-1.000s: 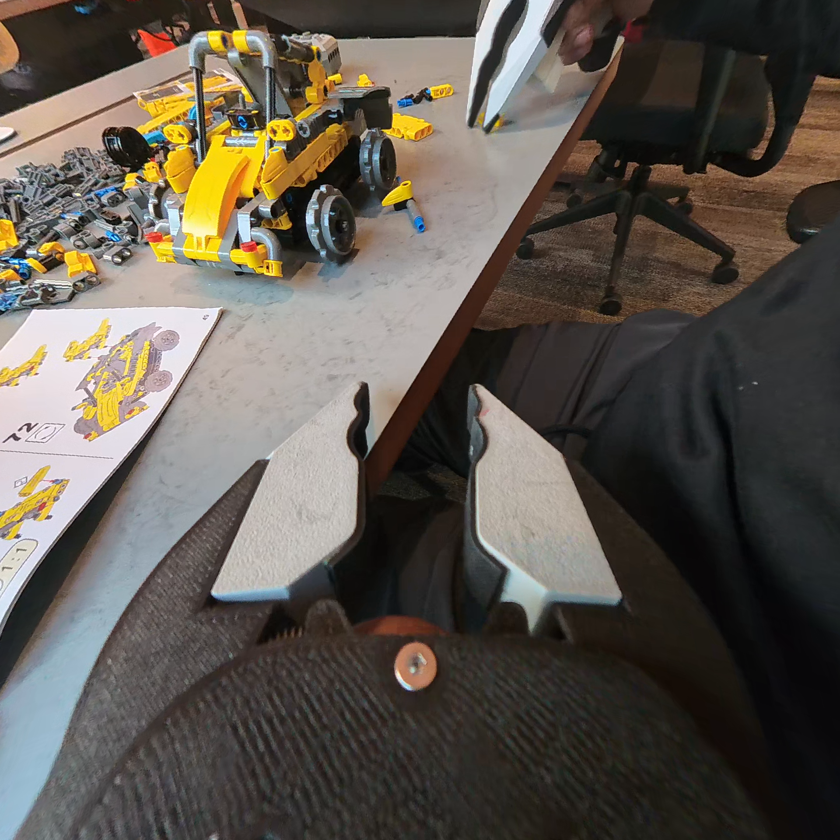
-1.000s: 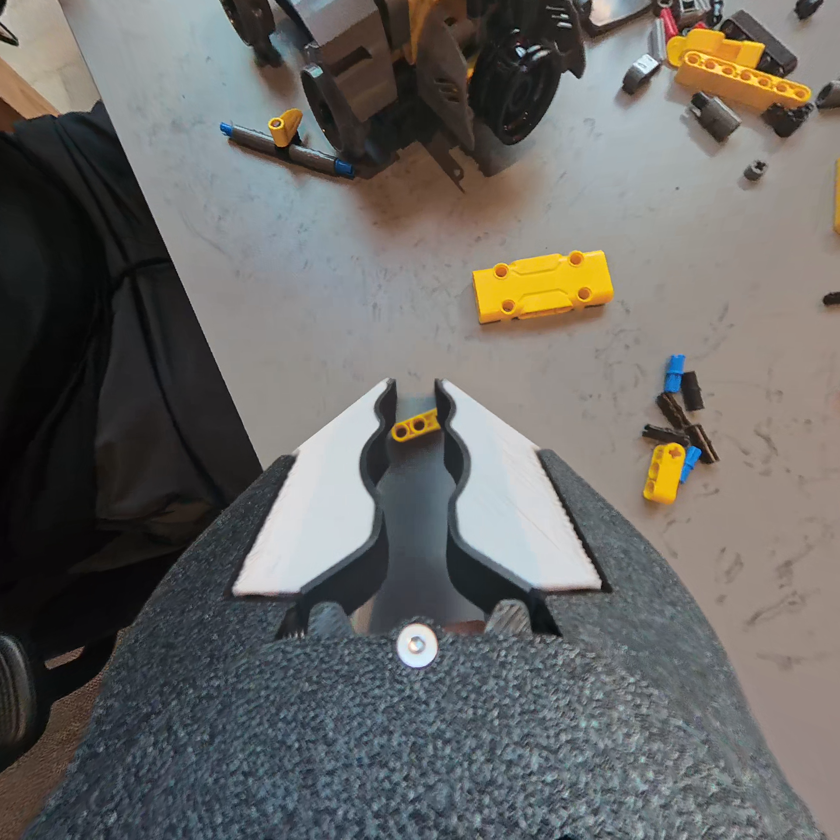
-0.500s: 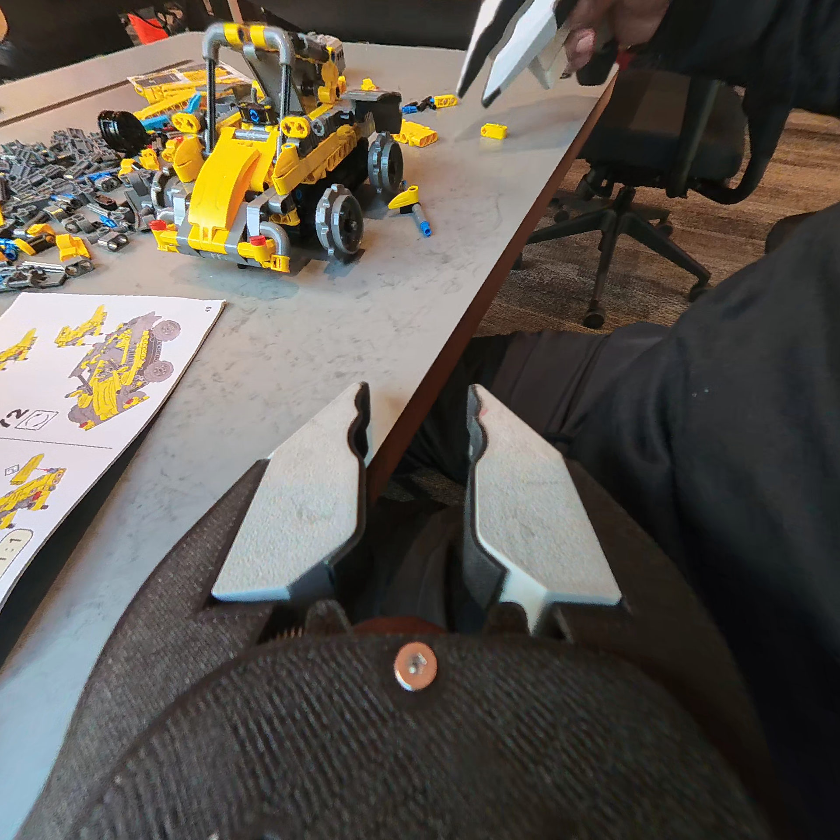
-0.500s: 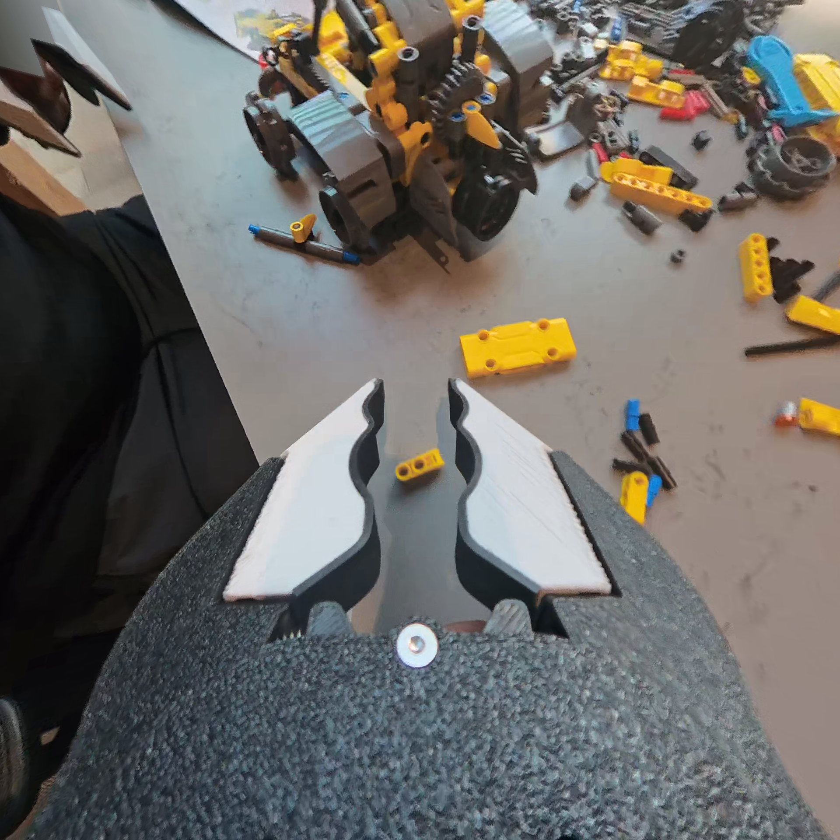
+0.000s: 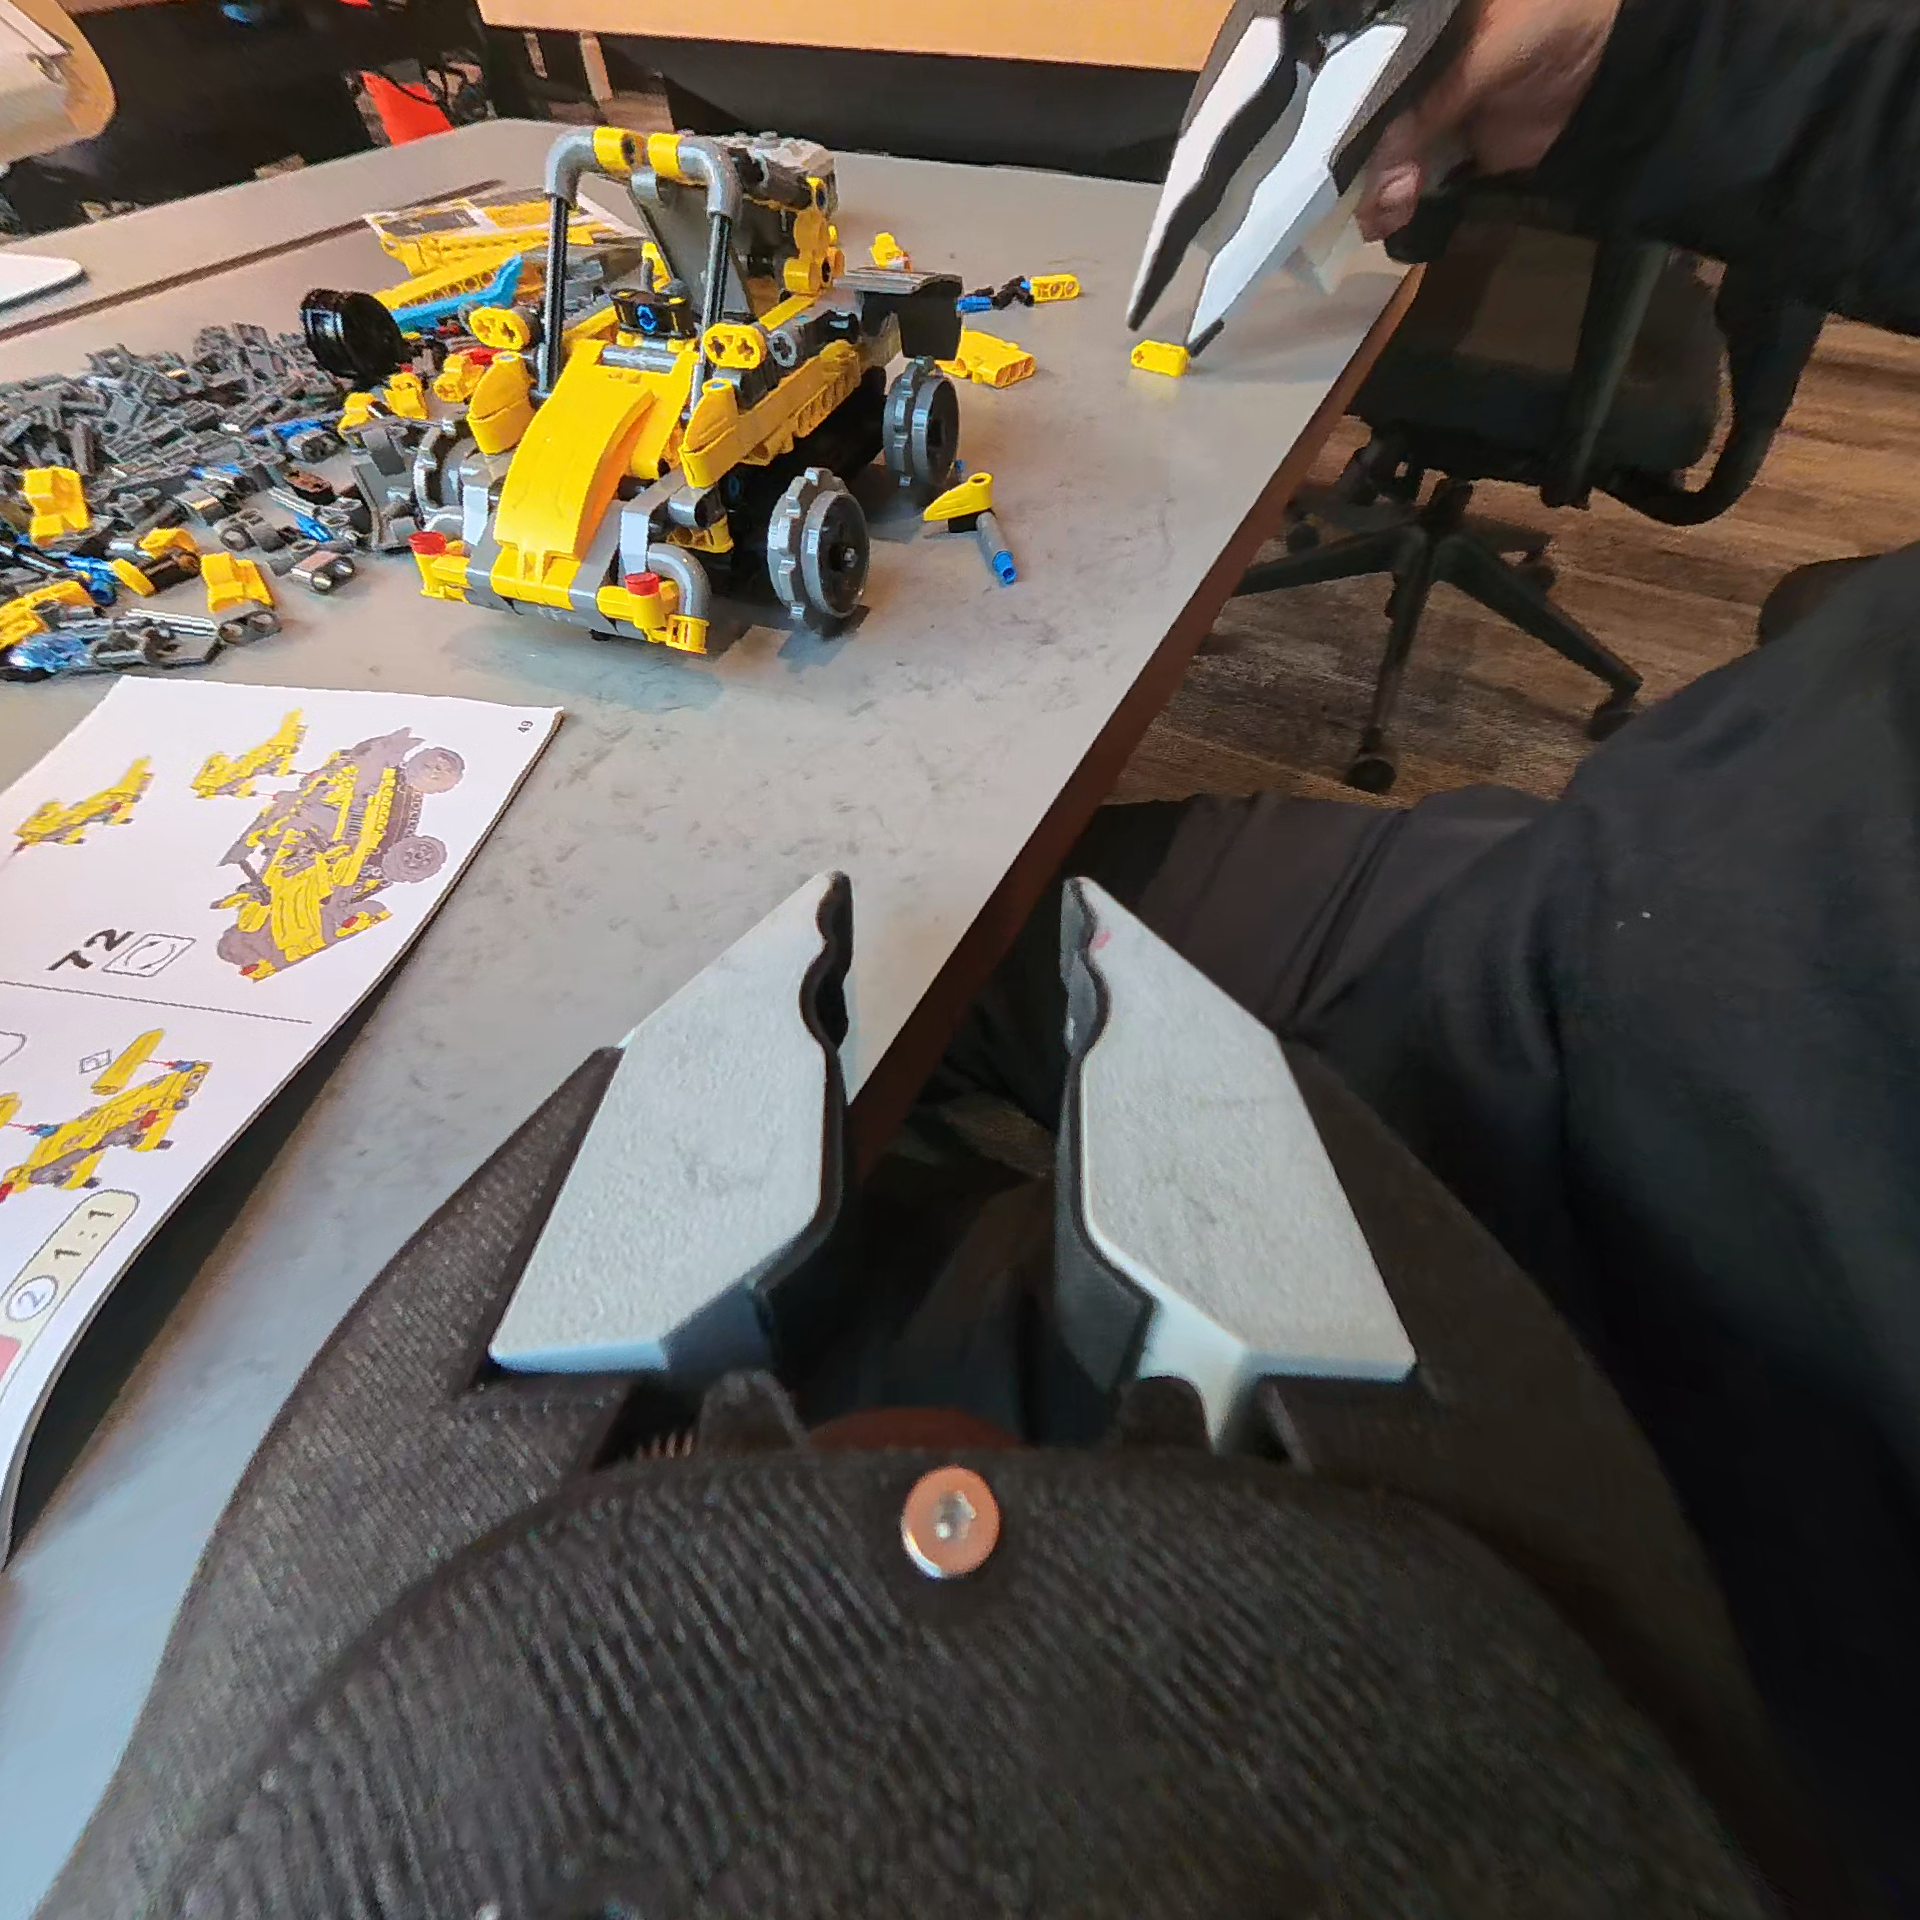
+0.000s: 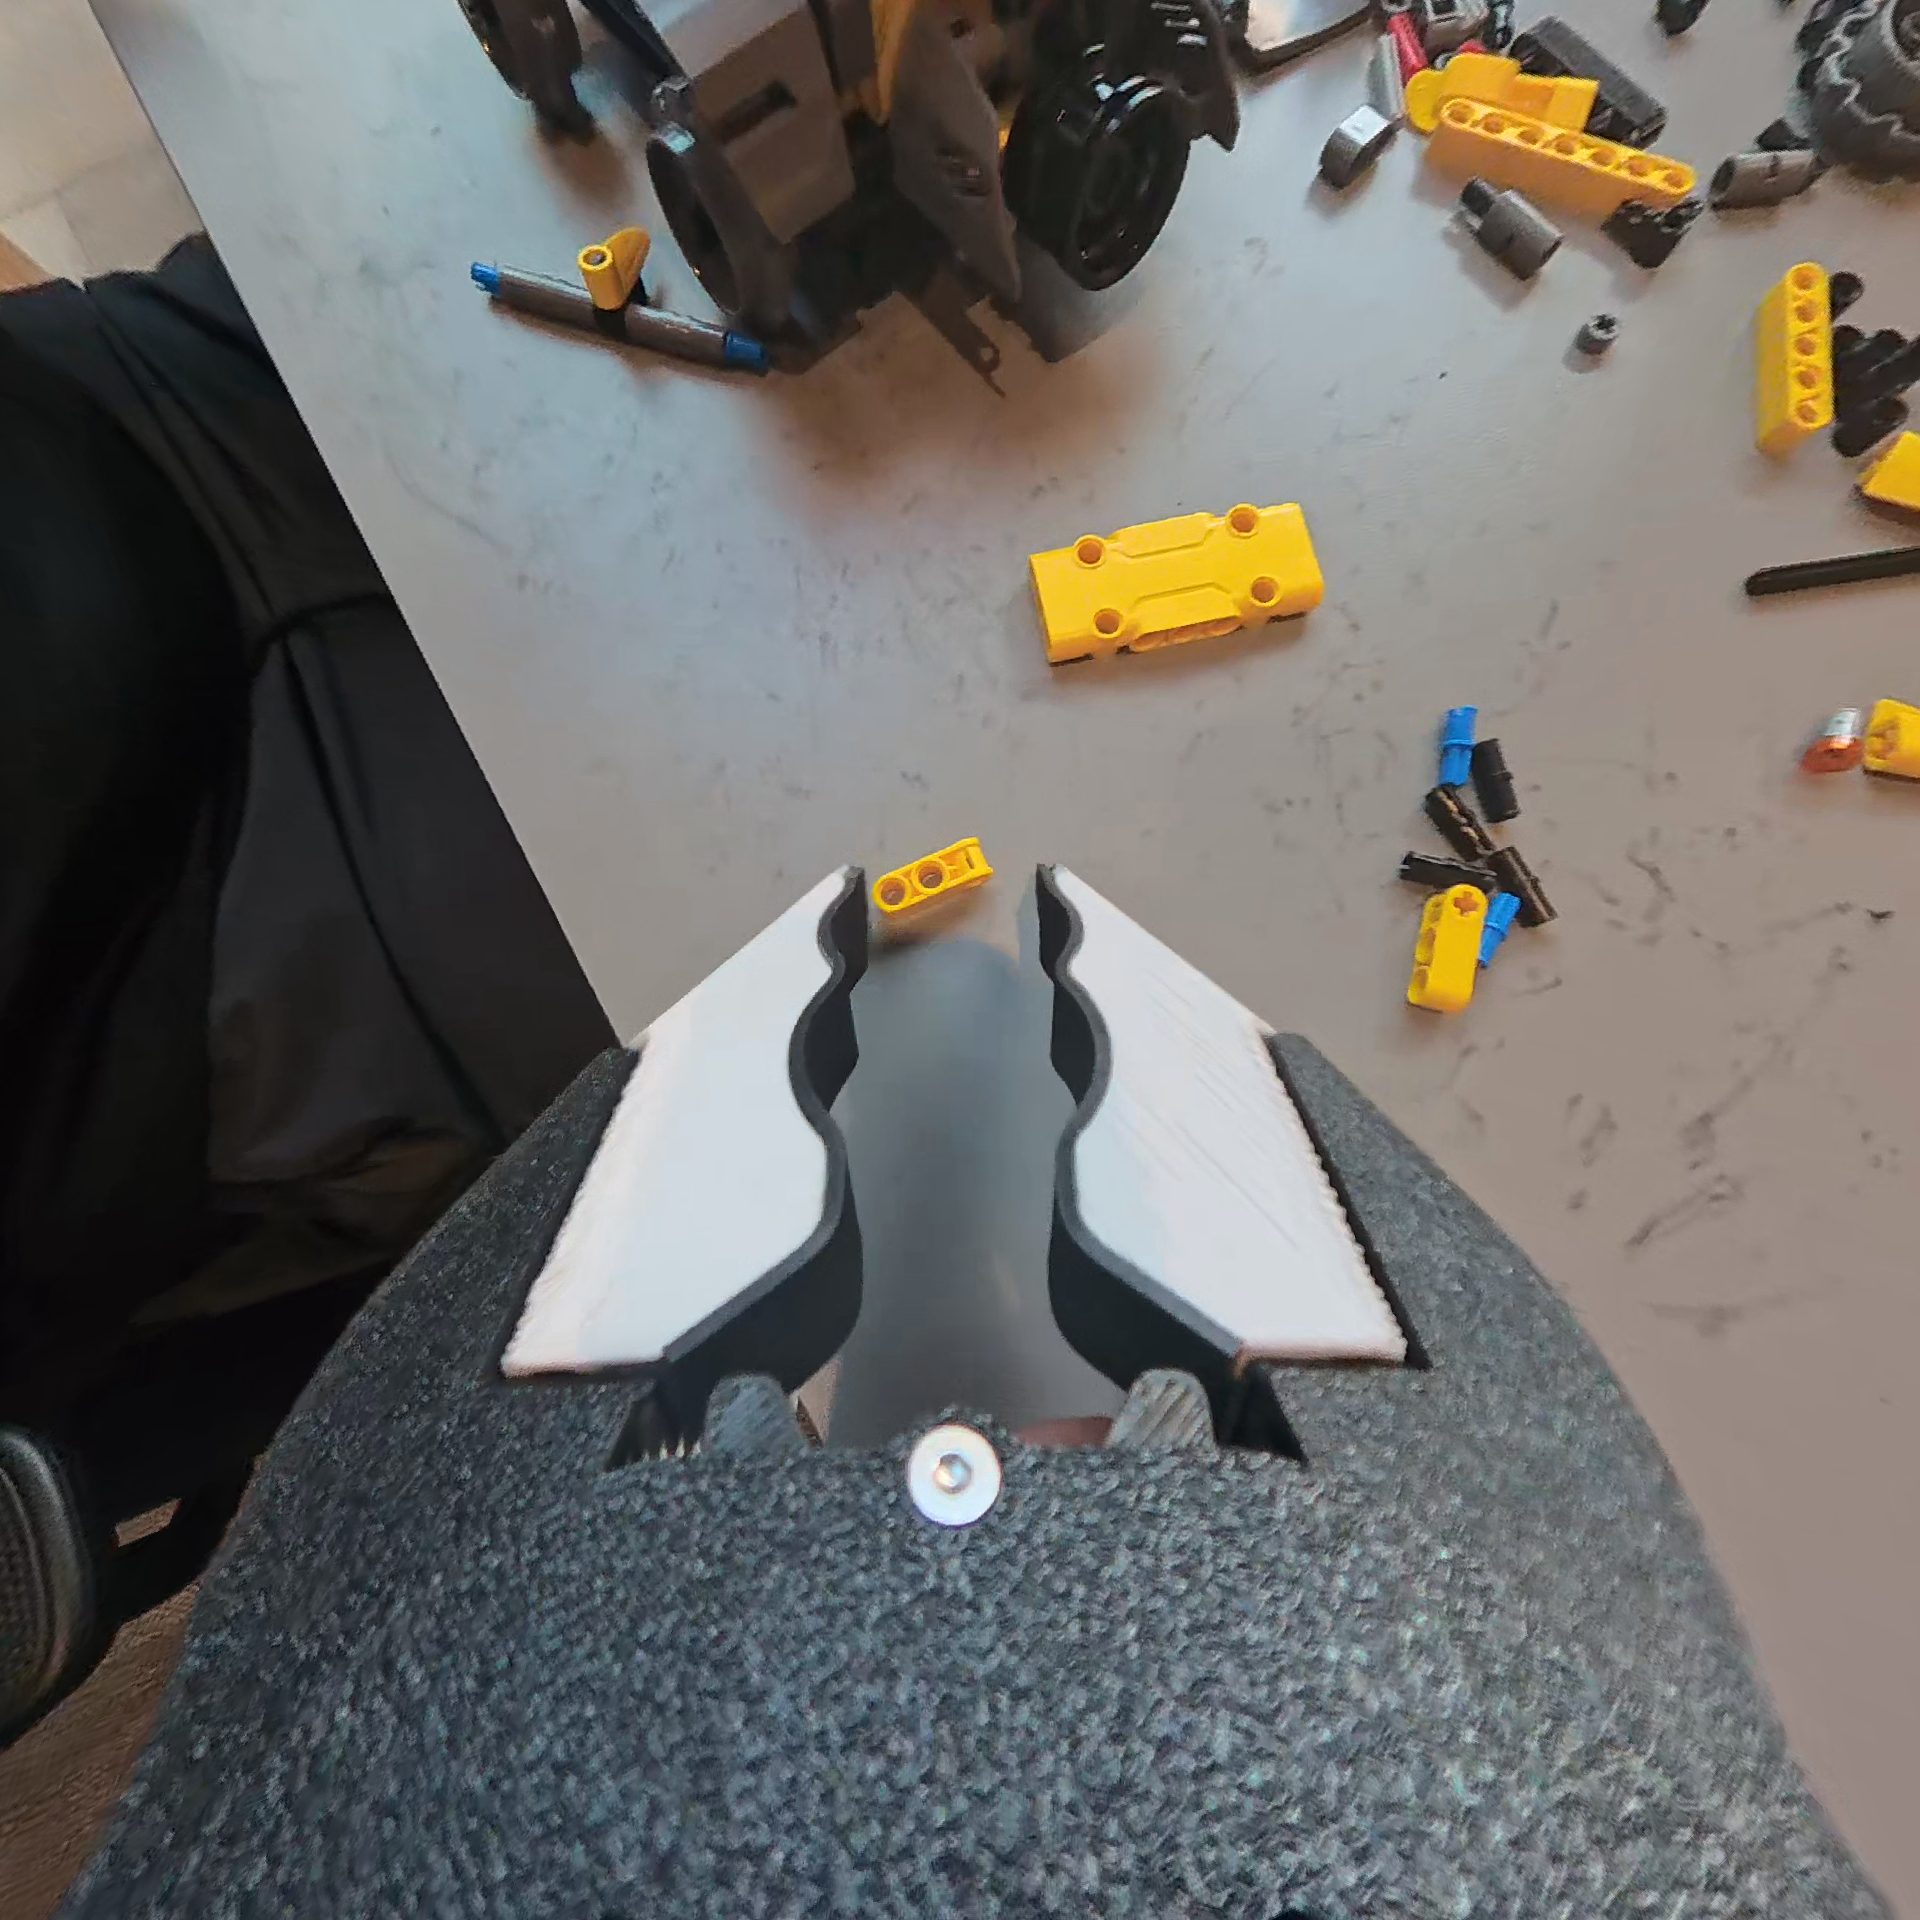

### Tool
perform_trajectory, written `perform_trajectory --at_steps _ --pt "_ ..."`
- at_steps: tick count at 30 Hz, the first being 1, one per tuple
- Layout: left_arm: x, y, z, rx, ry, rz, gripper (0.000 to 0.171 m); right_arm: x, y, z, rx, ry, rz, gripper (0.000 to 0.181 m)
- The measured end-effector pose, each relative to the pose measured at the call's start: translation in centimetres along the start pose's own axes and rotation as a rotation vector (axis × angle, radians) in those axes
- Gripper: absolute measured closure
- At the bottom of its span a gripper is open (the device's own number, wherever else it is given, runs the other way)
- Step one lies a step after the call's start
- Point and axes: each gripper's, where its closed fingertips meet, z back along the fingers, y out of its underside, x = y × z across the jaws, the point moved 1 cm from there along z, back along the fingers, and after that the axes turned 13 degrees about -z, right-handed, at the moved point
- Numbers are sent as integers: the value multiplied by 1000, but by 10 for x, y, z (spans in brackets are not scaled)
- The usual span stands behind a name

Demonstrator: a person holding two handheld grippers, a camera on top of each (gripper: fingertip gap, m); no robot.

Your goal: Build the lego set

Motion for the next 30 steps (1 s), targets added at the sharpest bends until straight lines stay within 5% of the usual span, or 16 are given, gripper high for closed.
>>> perform_trajectory --at_steps 14,19,30 --pt "0 1 -2 -7 30 31 134 21 -15 -28 -11 -63 32 157" --pt "-1 2 1 -3 19 11 134 23 -18 -31 -38 -54 21 146" --pt "-7 -1 0 -9 31 2 134 18 -51 5 -391 -5 -74 145"
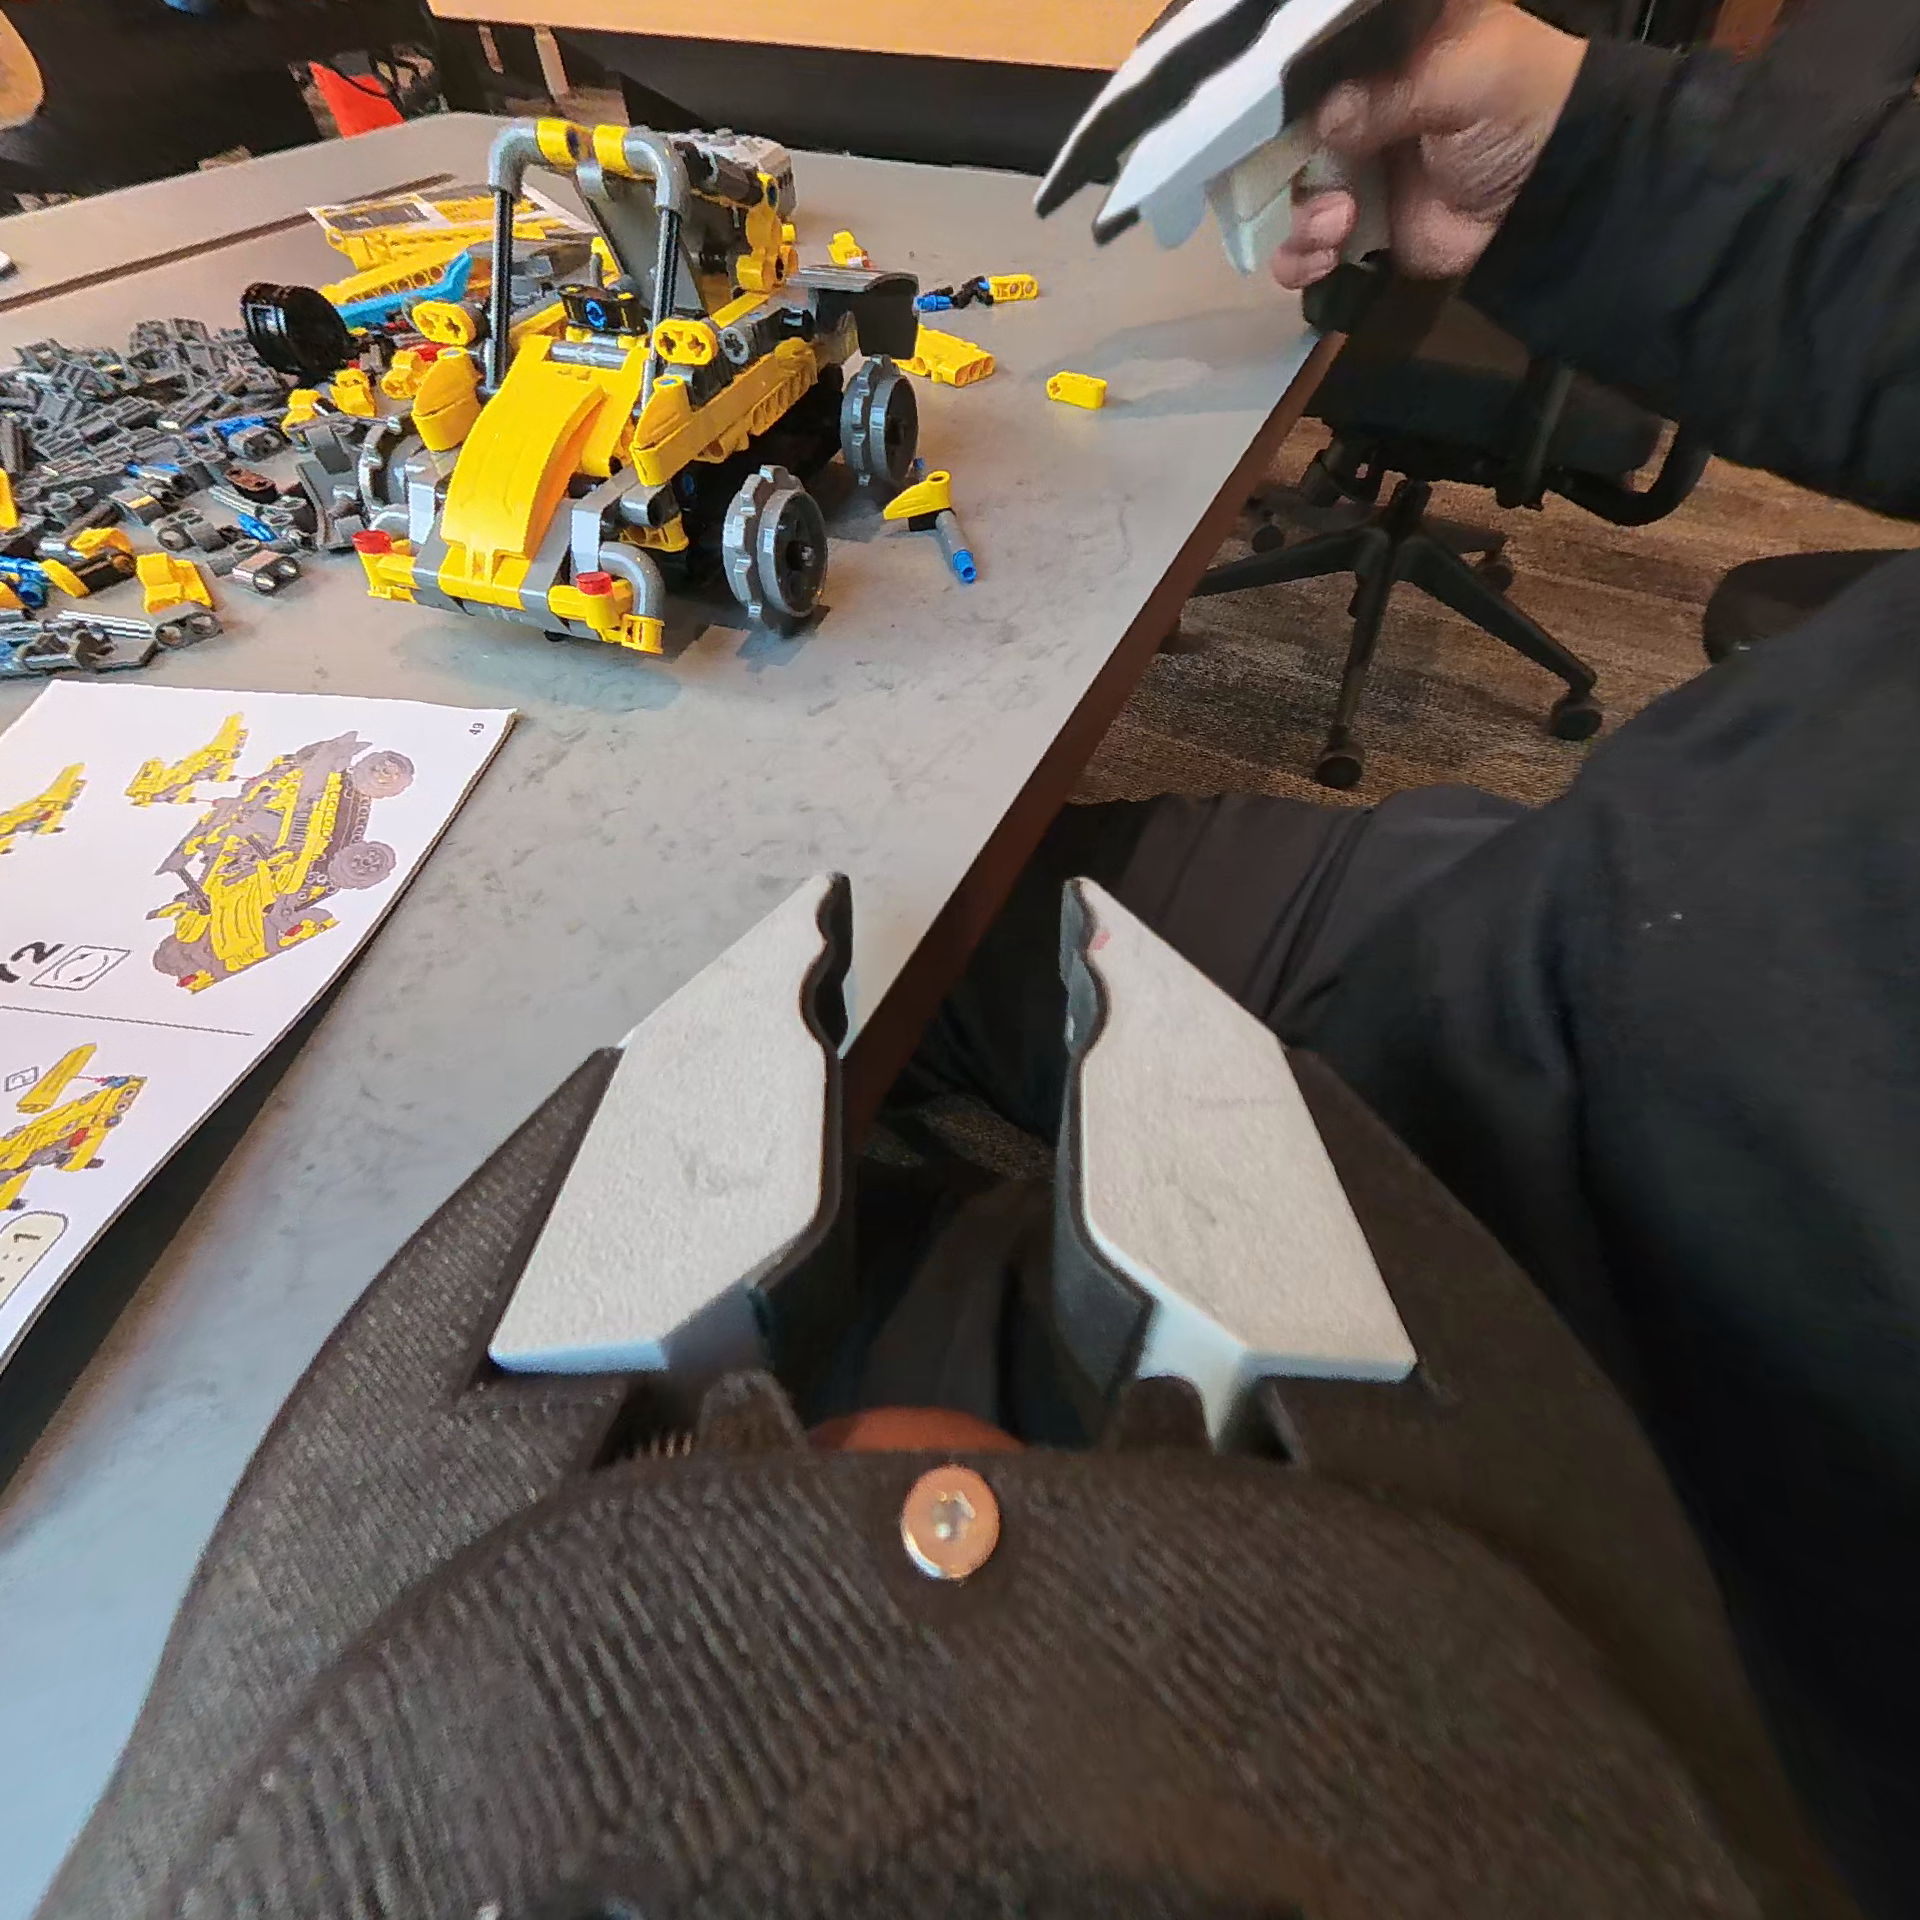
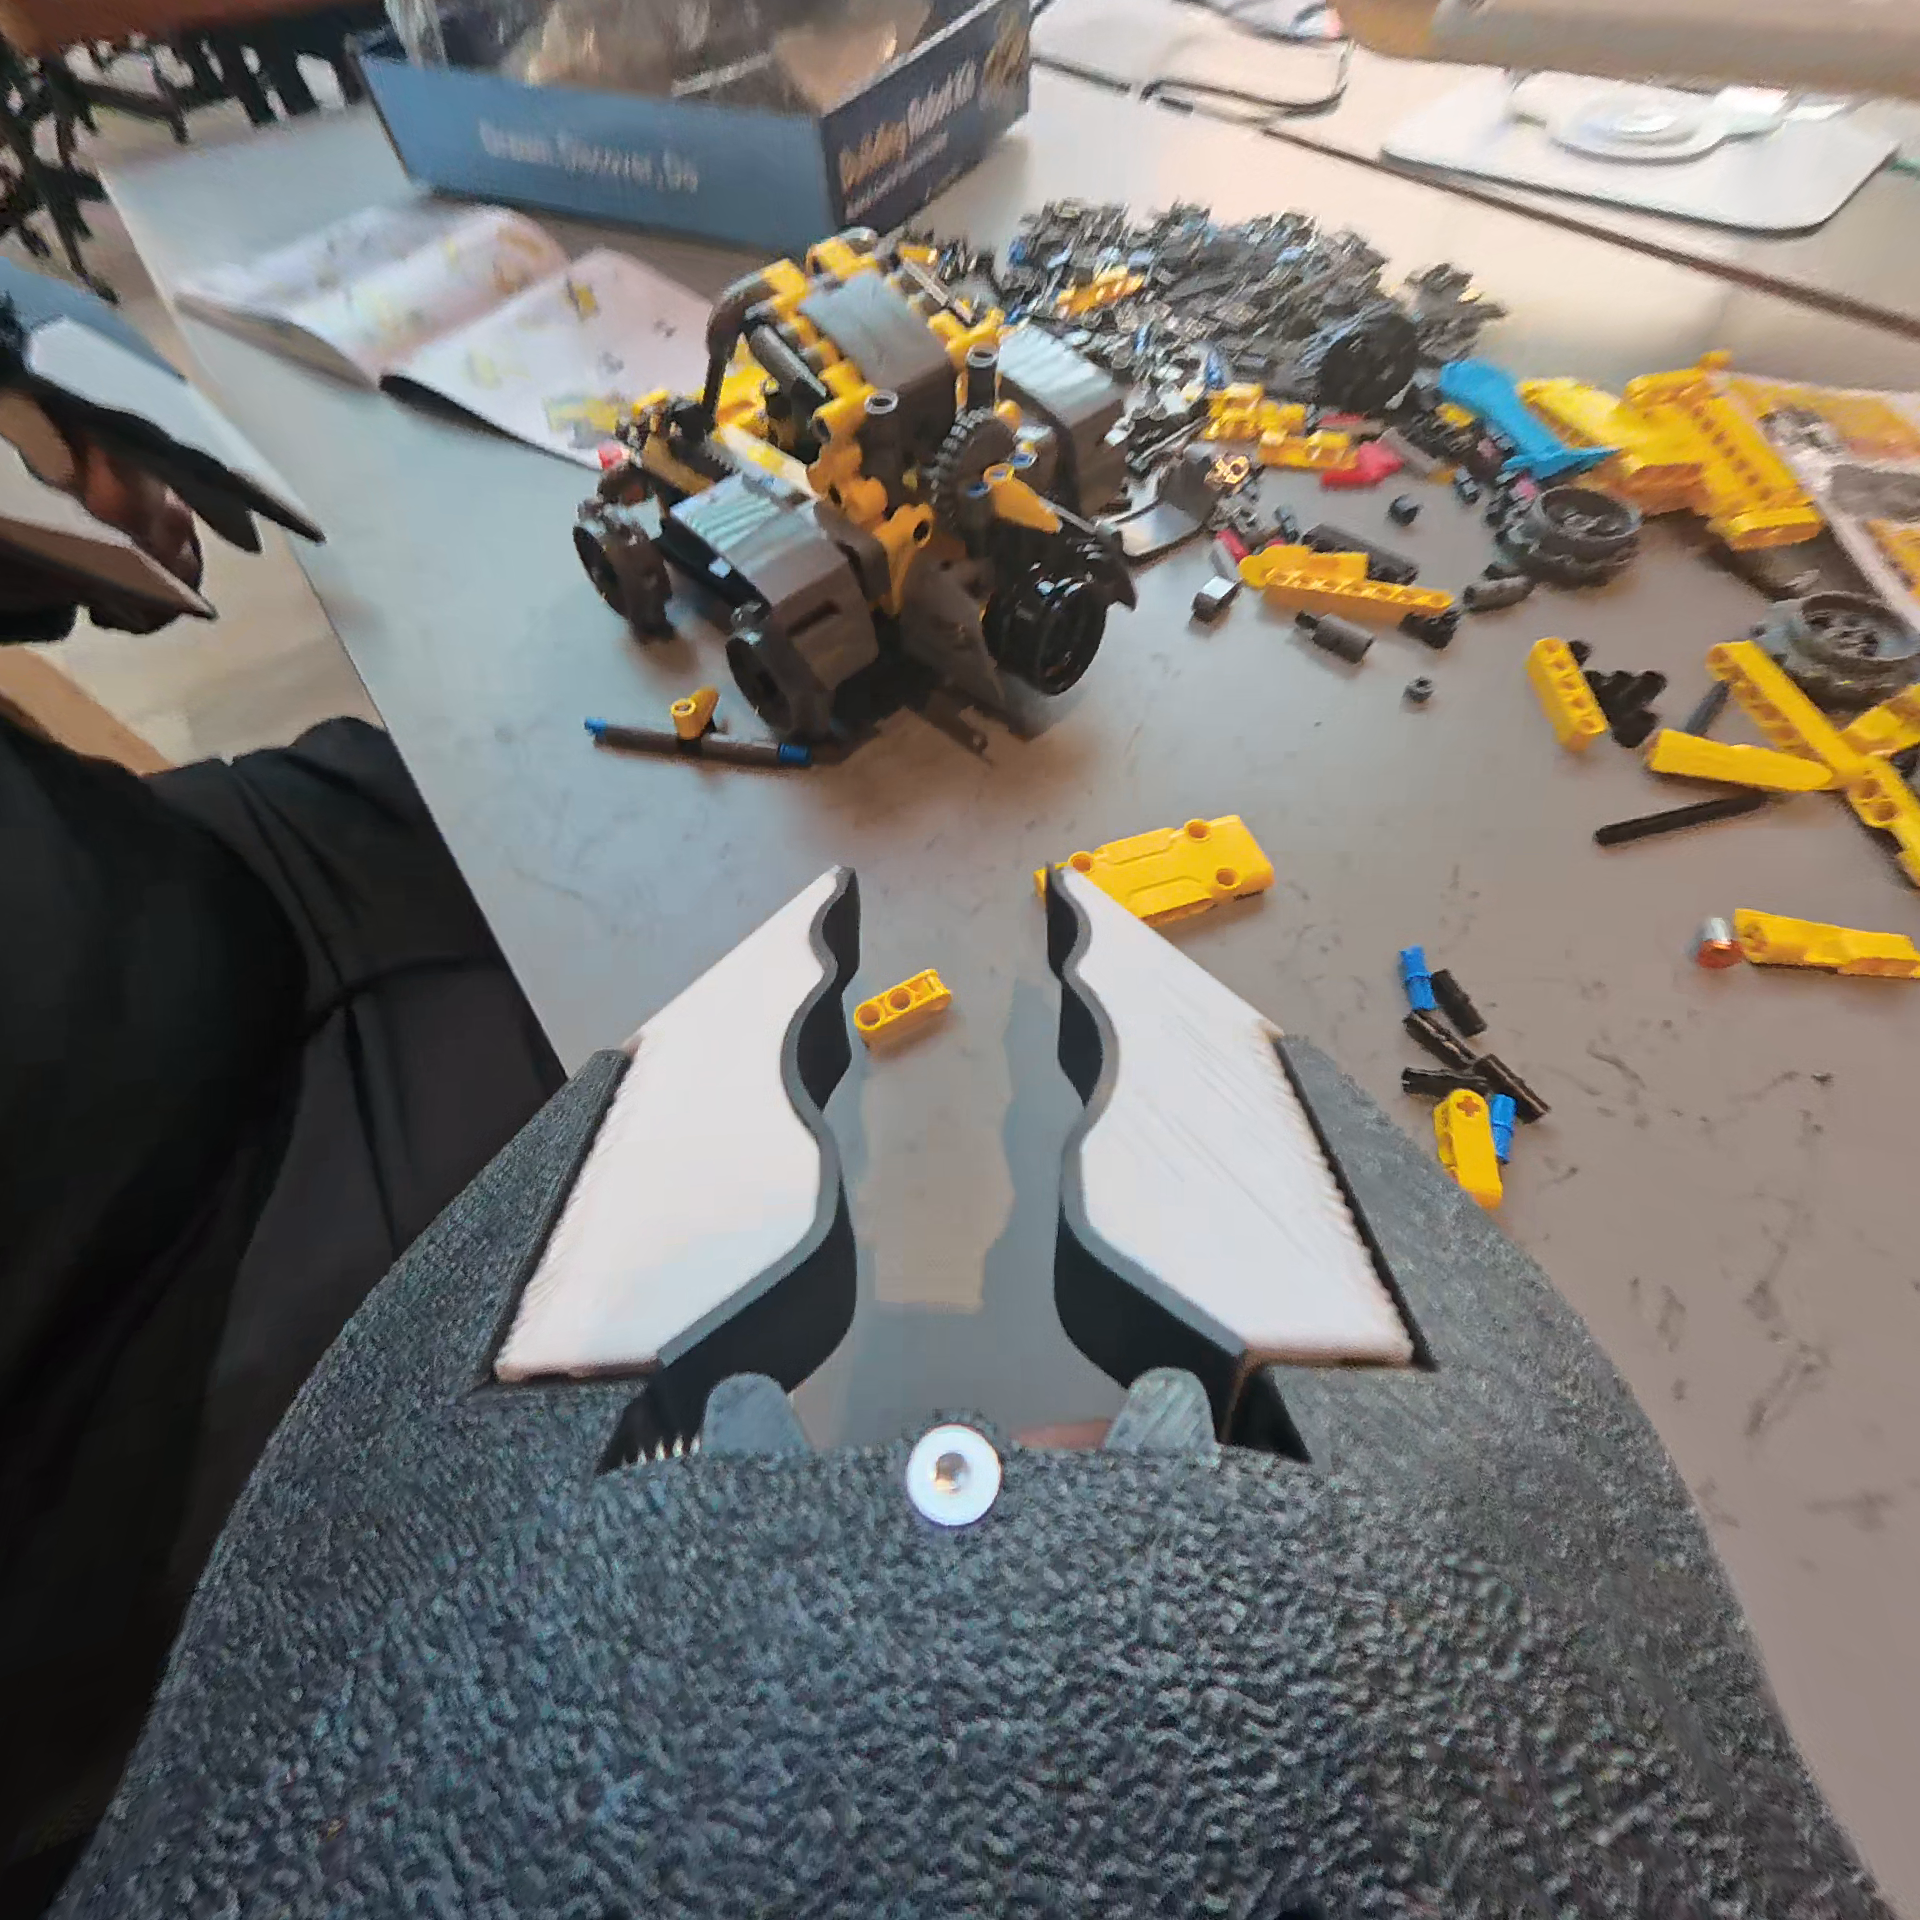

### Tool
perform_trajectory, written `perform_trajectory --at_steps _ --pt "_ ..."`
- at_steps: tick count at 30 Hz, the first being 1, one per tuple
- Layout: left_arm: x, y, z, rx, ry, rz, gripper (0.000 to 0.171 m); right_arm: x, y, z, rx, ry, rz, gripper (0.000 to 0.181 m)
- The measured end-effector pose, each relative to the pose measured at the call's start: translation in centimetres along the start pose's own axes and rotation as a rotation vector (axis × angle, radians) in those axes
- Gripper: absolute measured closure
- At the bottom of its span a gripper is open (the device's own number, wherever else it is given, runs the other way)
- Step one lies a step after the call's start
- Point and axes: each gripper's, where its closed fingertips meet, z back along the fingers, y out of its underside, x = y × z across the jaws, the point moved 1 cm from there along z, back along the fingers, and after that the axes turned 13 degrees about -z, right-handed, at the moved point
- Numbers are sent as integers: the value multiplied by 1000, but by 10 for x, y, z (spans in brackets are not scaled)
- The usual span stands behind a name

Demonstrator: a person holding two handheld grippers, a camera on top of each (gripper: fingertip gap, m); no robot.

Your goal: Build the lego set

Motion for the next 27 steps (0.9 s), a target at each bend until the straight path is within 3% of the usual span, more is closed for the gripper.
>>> perform_trajectory --at_steps 5,10,12,14,18,20,21,22,24,27 --pt "0 -1 -3 -2 -5 9 134 -8 -9 9 -94 85 -8 148" --pt "-7 -12 -6 -33 37 67 131 -51 -6 27 -113 303 -76 162" --pt "-3 -36 0 -124 83 177 130 -72 -3 41 -111 405 -111 162" --pt "21 -65 13 -217 43 243 130 -94 -13 65 -206 502 -205 150" --pt "83 -161 76 -536 3 338 126 -79 -63 120 -567 371 -338 146" --pt "93 -207 110 -714 25 349 126 -65 -75 140 -618 359 -300 147" --pt "89 -219 116 -742 32 315 126 -58 -77 144 -610 360 -273 147" --pt "80 -222 111 -716 36 263 126 -52 -76 144 -583 360 -243 147" --pt "49 -207 74 -544 70 162 126 -43 -66 137 -474 348 -195 150" --pt "-9 -149 10 -205 185 54 118 -50 -38 121 -284 372 -209 149"
